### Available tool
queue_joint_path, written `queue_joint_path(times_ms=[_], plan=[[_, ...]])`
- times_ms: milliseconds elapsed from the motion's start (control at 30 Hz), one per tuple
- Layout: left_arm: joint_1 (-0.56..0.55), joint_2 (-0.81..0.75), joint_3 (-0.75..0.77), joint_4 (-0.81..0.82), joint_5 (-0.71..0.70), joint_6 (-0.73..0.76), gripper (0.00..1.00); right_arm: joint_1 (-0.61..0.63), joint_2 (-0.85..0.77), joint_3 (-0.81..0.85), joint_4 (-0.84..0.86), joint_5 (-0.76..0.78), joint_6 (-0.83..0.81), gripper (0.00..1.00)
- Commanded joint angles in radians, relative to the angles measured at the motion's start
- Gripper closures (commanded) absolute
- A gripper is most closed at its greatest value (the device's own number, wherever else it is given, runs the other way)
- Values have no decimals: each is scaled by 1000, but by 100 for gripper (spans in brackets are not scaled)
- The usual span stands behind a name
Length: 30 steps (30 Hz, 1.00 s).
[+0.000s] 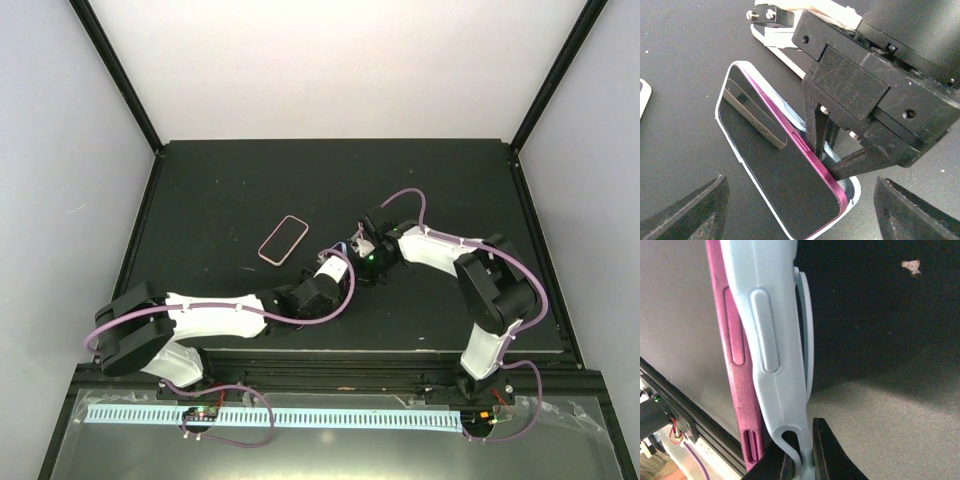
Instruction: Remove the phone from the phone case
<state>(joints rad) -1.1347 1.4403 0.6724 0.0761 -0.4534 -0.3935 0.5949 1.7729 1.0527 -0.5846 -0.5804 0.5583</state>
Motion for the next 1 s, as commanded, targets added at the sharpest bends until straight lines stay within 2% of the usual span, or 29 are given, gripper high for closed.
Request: queue_joint_path(times_ms=[0,133,300,533,733,967], plan=[[-1,9,25,-3,9,-19,23,-17,22,27,10,-44,6,99],[3,38,36,-3,55,-14,32,-29,26,30,9,-71,8,99],[3,79,74,-26,86,-3,24,-42,21,27,13,-91,15,99],[9,62,77,-110,-23,-14,24,-55,9,69,-47,-87,-10,99],[36,63,74,-135,-25,28,27,-55,23,67,-44,-133,-5,99],[52,62,65,-146,-71,45,32,-55,28,79,-61,-115,-19,99]])
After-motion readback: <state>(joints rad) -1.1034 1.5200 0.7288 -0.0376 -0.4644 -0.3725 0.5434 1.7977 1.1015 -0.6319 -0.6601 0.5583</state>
